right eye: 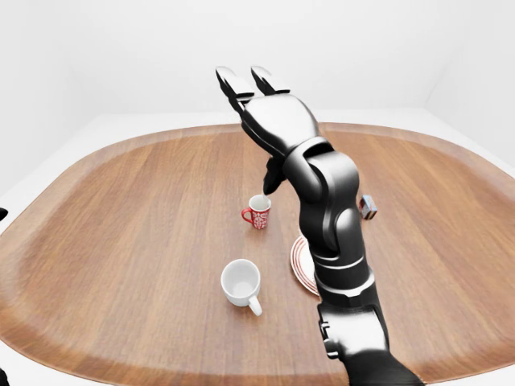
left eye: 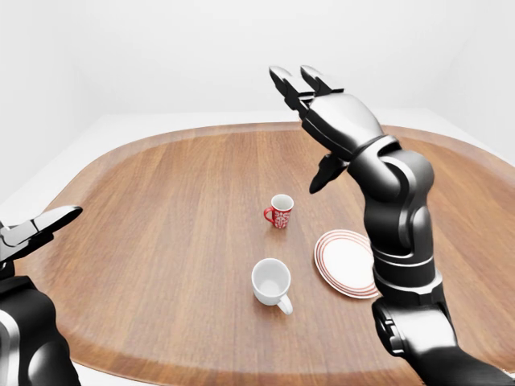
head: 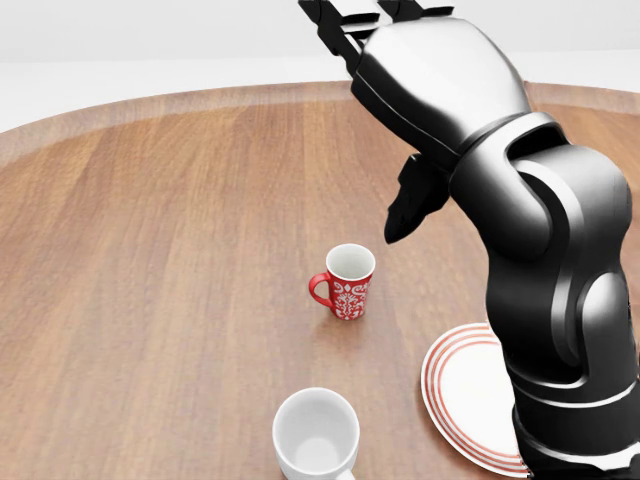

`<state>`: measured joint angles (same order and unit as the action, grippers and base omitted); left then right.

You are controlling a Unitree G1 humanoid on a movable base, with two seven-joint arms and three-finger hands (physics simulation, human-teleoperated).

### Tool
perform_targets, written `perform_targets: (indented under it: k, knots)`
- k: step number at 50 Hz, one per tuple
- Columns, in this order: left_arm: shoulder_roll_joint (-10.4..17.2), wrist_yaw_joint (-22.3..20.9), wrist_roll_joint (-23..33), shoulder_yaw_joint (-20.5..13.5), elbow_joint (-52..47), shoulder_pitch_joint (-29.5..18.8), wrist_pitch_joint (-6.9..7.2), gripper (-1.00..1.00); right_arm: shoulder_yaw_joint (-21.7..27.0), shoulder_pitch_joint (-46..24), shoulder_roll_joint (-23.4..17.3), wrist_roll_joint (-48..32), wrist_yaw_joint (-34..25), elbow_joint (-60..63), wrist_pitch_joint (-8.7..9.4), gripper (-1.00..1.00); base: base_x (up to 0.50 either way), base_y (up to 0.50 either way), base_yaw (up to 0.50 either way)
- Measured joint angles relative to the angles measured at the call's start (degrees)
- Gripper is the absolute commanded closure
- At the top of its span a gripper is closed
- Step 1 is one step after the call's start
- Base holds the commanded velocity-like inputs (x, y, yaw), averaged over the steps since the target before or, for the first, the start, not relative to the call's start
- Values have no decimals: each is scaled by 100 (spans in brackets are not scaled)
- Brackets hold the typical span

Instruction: Put the white mug on the plate.

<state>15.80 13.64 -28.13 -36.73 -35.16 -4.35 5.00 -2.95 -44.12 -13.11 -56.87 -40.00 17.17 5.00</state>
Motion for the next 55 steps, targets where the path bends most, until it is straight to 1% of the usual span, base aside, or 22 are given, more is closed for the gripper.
perform_targets:
  k: [5, 8, 15, 18, 21, 26, 29, 33, 36, 41, 47, 51, 55]
  knots:
    - [-4, -1, 12, 14, 14, -3, 0, -100, -2, -604, 295, -491, 0, -1239, 0, -100, 0, 0, 0]
    - [-8, -2, 21, 25, 21, -4, 0, -100, -41, -860, 406, -718, 0, -1818, 0, -100, 0, 0, 0]
    - [-19, -2, 39, 50, 28, -6, 0, -100, -83, -1236, 565, -1172, 0, -2733, 0, -100, 0, 0, 0]
    - [-24, -2, 46, 59, 25, -5, 0, -100, -175, -1310, 569, -1275, 0, -2996, 0, -100, 0, 0, 0]
    - [-27, -1, 50, 64, 19, -5, 0, -100, -519, -1310, 422, -1141, 0, -3184, 0, -100, 0, 0, 0]
    - [-34, -2, 57, 72, 9, -4, 0, -100, -1400, -1248, -29, -529, 0, -3194, 0, -100, 0, 0, 0]
    - [-37, -5, 63, 76, 11, -5, 0, -100, -1840, -1180, -255, -173, 0, -3149, 0, -100, 0, 0, 0]
    - [-44, -11, 75, 87, 21, -5, 0, -100, -2331, -1071, -499, 238, 0, -3066, 0, -100, 0, 0, 0]
    - [-48, -14, 84, 95, 32, -6, 0, -100, -2611, -989, -629, 471, 0, -3007, 0, -100, 0, 0, 0]
    - [-50, -17, 92, 104, 44, -9, 0, -100, -2900, -799, -716, 680, 0, -2993, 0, -100, 0, 0, 0]
    - [-49, -14, 93, 107, 52, -14, 0, -100, -3080, -542, -729, 770, 0, -3022, 0, -100, 0, 0, 0]
    - [-48, -13, 93, 110, 56, -15, 0, -100, -3097, -343, -659, 725, 0, -3100, 0, -100, 0, 0, 0]
    - [-46, -12, 93, 111, 64, -18, 0, -100, -2983, -152, -510, 578, 0, -3264, 0, -100, 0, 0, 0]
